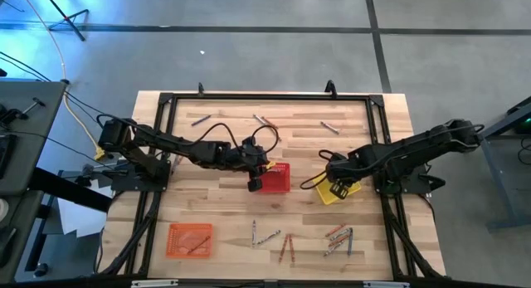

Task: Sort crayons
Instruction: Put the blue crayon into the yellow bin, then put the gray crayon into the red bin

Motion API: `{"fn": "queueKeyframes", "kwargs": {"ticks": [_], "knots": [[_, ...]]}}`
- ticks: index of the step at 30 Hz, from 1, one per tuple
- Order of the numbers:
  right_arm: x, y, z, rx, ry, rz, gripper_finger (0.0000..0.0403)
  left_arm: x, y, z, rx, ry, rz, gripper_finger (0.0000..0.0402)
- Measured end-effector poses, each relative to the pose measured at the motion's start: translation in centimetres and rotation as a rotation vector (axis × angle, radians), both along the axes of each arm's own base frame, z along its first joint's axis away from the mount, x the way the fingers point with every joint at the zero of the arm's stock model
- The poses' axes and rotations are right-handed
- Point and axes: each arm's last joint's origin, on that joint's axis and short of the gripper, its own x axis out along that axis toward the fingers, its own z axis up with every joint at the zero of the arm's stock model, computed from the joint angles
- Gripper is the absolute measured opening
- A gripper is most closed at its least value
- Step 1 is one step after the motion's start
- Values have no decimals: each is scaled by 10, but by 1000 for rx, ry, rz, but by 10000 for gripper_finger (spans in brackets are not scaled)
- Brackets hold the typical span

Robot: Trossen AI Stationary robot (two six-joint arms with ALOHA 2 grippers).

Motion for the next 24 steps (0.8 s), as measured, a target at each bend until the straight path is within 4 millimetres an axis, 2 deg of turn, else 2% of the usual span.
{"fn": "queueKeyframes", "kwargs": {"ticks": [3,12,18,24], "knots": [[0,0,0,-3,1,20,23,0,0,0,0,0,0,83],[0,1,0,42,11,50,115,0,0,0,-1,0,0,83],[1,1,5,35,7,40,123,0,0,0,-12,-2,9,83],[10,1,33,-19,-54,50,123,-2,0,-2,-48,22,24,83]]}}
